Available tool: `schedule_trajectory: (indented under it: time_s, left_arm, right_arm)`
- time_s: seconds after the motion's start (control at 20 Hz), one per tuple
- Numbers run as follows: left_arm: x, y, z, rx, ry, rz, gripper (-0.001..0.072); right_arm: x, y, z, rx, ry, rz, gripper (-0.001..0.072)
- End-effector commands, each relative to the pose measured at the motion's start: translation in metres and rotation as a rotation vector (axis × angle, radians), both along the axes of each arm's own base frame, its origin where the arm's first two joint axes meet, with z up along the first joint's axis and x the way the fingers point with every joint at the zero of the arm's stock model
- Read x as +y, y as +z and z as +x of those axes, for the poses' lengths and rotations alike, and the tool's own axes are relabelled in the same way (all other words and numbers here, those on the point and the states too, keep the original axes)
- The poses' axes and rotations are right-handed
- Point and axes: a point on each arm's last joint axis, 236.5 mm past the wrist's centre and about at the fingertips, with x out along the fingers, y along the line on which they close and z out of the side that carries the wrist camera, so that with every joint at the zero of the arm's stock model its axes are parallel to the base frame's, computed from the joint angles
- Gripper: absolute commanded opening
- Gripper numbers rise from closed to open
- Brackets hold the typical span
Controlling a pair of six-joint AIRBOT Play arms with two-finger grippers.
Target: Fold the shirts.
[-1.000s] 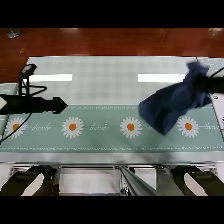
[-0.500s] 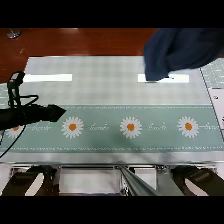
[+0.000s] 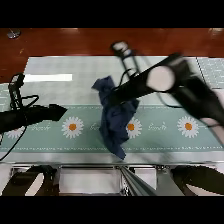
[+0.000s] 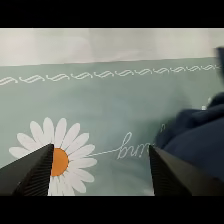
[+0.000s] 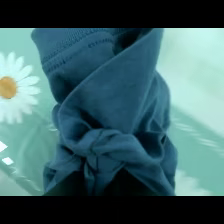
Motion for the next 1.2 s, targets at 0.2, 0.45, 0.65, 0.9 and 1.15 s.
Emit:
schedule_trajectory:
  time_s: [0.2, 0.45, 0.65, 0.9, 1.15]
  left_arm:
    - [-0.002, -0.002, -0.003, 0.026, -0.011, -0.002, 0.0700]
    - [0.024, 0.004, 0.013, 0.108, 0.125, -0.070, 0.0699]
    - [-0.052, -0.053, -0.004, 0.400, -0.107, -0.313, 0.0700]
    - [-0.086, -0.114, 0.039, 0.421, -0.138, -0.226, 0.0700]
    - [-0.111, -0.125, 0.050, 0.478, -0.224, -0.219, 0.0598]
  right_arm:
    - [0.047, -0.042, -0.001, 0.325, 0.007, 0.220, 0.0631]
    - [-0.189, 0.038, 0.061, 0.060, -0.369, -0.001, 0.0630]
    - [-0.278, -0.016, 0.001, 0.106, -0.668, 0.037, 0.0628]
    - [-0.214, -0.103, -0.110, 0.383, -0.638, 0.265, 0.0627]
    - [-0.168, -0.112, -0.144, 0.504, -0.586, 0.434, 0.0623]
